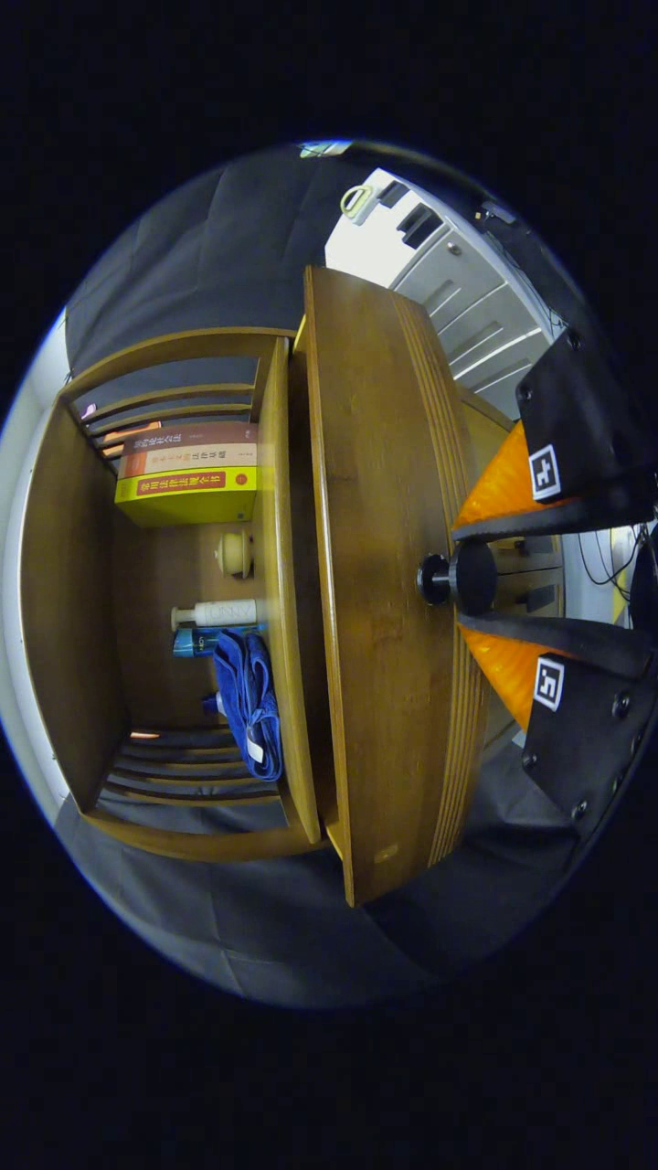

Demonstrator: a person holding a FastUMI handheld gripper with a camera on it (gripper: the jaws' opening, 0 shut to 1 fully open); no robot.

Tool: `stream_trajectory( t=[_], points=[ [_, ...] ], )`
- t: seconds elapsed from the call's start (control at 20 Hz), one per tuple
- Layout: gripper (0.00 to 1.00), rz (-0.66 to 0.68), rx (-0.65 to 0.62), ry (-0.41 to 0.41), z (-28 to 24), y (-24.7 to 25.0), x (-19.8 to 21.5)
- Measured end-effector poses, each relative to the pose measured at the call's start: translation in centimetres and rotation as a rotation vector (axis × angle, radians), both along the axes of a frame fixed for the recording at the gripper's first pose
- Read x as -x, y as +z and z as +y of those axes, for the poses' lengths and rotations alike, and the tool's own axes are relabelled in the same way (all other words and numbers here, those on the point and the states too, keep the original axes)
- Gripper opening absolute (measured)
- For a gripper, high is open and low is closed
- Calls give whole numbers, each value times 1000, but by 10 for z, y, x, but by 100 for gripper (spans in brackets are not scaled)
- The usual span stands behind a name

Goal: Pull open the drawer, take out the items inside it, and place them on the countertop above the cabinet.

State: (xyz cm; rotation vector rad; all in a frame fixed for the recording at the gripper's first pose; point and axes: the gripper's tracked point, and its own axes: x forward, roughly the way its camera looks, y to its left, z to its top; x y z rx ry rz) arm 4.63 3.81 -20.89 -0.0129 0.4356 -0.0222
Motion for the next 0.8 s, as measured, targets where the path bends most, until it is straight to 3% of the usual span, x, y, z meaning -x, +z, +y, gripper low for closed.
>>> stream_trajectory(
  t=[0.25, 0.8],
  points=[
    [40, 2, 11, 4, 0, 0, 1],
    [39, 21, 10, 0, 3, 4, 52]
  ],
)
